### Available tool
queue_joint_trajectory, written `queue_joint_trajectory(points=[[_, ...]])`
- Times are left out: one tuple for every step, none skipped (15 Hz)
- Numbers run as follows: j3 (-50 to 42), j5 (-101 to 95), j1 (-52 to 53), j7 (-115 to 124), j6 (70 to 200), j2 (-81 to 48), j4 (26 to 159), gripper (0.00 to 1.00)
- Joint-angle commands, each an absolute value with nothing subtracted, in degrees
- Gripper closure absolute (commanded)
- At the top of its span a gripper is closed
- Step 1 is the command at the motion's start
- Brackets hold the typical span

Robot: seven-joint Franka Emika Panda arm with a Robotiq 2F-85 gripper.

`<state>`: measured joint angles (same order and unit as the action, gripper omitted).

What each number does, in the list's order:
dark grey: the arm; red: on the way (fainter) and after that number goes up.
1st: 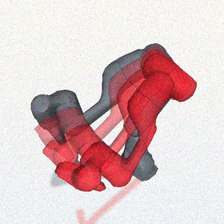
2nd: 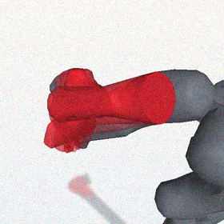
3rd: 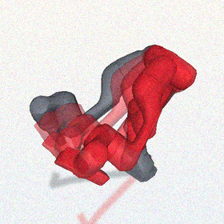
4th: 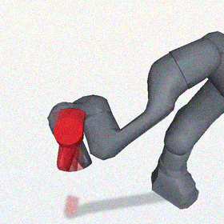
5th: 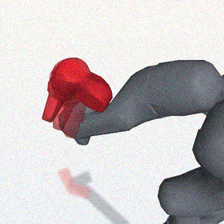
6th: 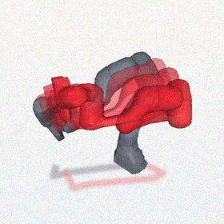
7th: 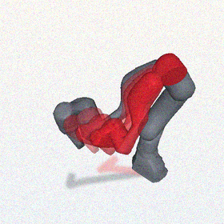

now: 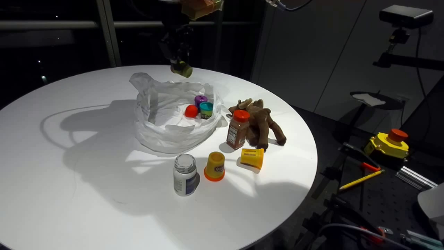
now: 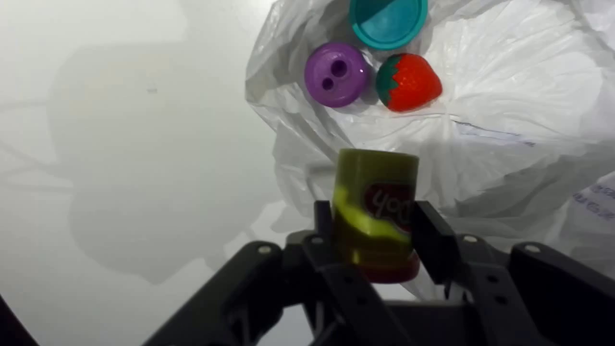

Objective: Remove the contents from the white plastic bag and put them on the table one at a time

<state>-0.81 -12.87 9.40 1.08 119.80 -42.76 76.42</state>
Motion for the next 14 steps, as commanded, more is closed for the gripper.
queue_joint_trajectory(points=[[-4.03, -13.53, 8.83, 10.72, 126.23, -39.07, 86.15, 0.79], [-5.33, -14.06, 8.96, 13.59, 127.41, -39.02, 87.75, 0.79], [-6.74, -14.74, 9.20, 16.27, 128.59, -39.28, 88.99, 0.79], [-7.82, -14.68, 9.14, 18.77, 129.29, -39.27, 90.21, 0.79], [-8.50, -13.97, 8.89, 21.00, 129.84, -38.98, 91.38, 0.79], [-9.10, -13.20, 8.61, 23.15, 130.53, -38.39, 92.66, 0.79], [-9.82, -12.67, 8.41, 25.35, 131.03, -37.94, 93.64, 0.79], [-10.90, -12.91, 8.52, 27.61, 131.49, -37.61, 94.43, 0.79], [-11.68, -12.96, 8.48, 29.33, 131.38, -37.60, 94.74, 0.79], [-12.54, -13.27, 8.52, 30.94, 130.98, -37.52, 95.04, 0.79], [-13.15, -13.38, 8.42, 32.02, 130.13, -37.80, 94.81, 0.79], [-13.45, -13.29, 8.20, 32.62, 129.49, -38.28, 94.46, 0.80], [-13.98, -13.72, 8.25, 33.23, 129.01, -39.04, 93.88, 0.80], [-14.30, -13.77, 8.14, 33.79, 128.56, -40.01, 93.19, 0.80]])
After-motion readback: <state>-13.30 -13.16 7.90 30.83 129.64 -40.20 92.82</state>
